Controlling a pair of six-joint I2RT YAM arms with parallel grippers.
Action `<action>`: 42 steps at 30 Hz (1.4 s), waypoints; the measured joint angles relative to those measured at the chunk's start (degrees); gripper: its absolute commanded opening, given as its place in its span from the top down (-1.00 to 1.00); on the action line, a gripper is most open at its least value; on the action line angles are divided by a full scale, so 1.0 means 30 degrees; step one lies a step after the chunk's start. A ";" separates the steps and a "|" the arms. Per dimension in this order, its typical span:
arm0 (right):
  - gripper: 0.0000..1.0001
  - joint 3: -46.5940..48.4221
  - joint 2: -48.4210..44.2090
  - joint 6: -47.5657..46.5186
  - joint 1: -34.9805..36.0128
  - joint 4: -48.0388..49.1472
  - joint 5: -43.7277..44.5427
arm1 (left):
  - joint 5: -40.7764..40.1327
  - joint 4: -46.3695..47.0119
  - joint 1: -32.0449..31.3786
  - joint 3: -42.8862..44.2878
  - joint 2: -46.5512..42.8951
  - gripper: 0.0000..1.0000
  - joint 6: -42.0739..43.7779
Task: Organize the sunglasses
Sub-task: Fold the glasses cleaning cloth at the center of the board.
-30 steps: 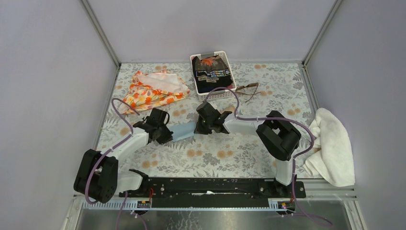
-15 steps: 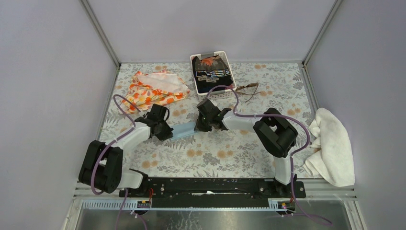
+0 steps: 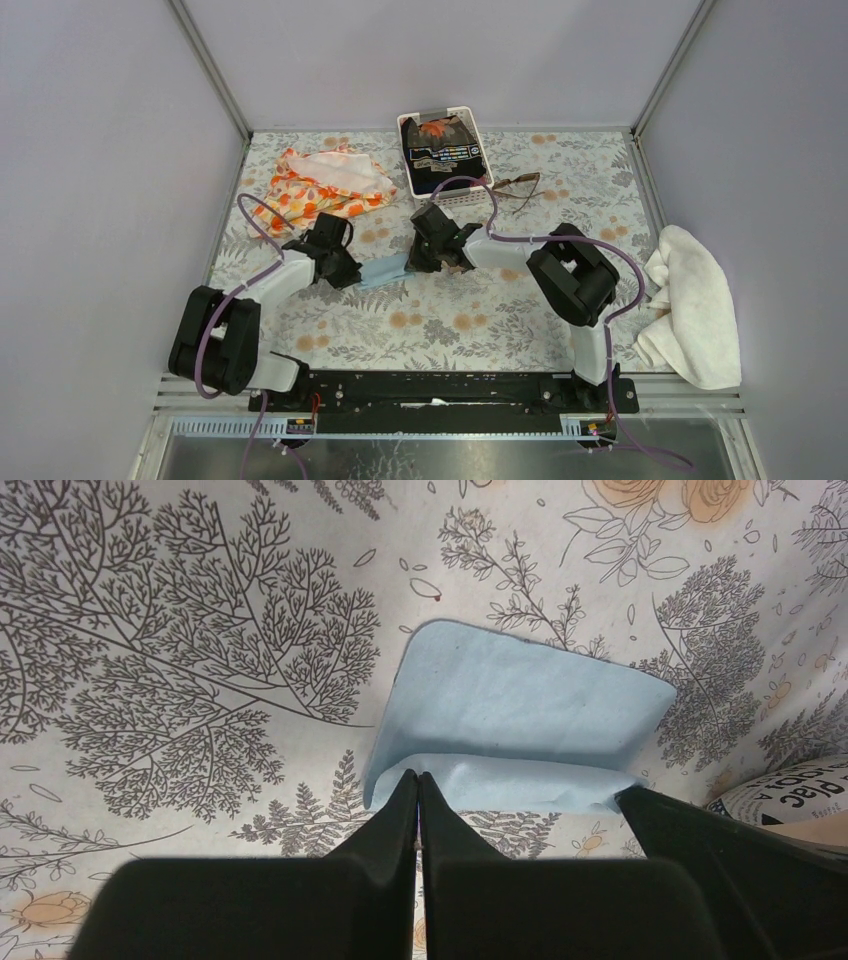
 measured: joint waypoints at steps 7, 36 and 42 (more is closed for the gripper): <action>0.99 0.0313 0.0197 -0.0051 -0.0007 -0.0138 0.0007 | 0.0000 0.0036 0.0138 0.0372 0.0401 1.00 0.0233; 0.38 -0.2987 -0.1501 0.0240 -0.0117 0.3468 -0.0525 | -0.0313 -0.0044 0.0335 0.0678 -0.2871 0.32 0.1086; 0.52 -0.2994 -0.1545 0.0233 -0.0117 0.3657 -0.0554 | 0.0976 0.0044 0.0335 -0.0423 -0.3570 0.32 0.1348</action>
